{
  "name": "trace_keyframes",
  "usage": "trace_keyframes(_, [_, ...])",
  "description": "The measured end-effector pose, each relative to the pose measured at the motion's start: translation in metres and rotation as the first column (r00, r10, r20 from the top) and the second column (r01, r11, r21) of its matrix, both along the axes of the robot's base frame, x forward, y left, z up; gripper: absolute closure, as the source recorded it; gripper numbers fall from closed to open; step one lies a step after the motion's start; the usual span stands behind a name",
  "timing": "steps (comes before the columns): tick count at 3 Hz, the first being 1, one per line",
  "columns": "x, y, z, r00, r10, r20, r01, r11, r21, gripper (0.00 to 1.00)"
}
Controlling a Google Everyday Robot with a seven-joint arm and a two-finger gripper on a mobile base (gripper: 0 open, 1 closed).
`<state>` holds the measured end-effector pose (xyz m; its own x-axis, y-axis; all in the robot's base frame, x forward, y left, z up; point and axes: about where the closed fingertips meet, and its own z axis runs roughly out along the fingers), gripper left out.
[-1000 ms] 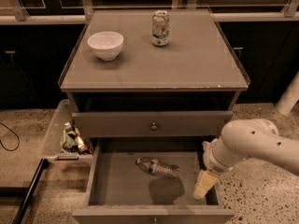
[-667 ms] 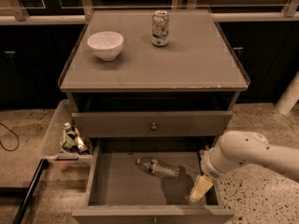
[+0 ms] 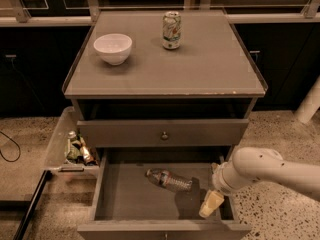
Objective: Pick water bottle from middle drawer and place on counter
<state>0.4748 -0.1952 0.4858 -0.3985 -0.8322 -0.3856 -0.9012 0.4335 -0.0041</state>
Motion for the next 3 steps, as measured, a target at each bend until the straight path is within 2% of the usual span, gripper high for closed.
trace_keyframes(1, [0.012, 0.014, -0.032, 0.9972, -0.006, 0.075, 0.002, 0.998, 0.060, 0.00])
trace_keyframes(3, [0.044, 0.039, -0.061, 0.9796, 0.024, 0.199, -0.063, 0.980, 0.189, 0.00])
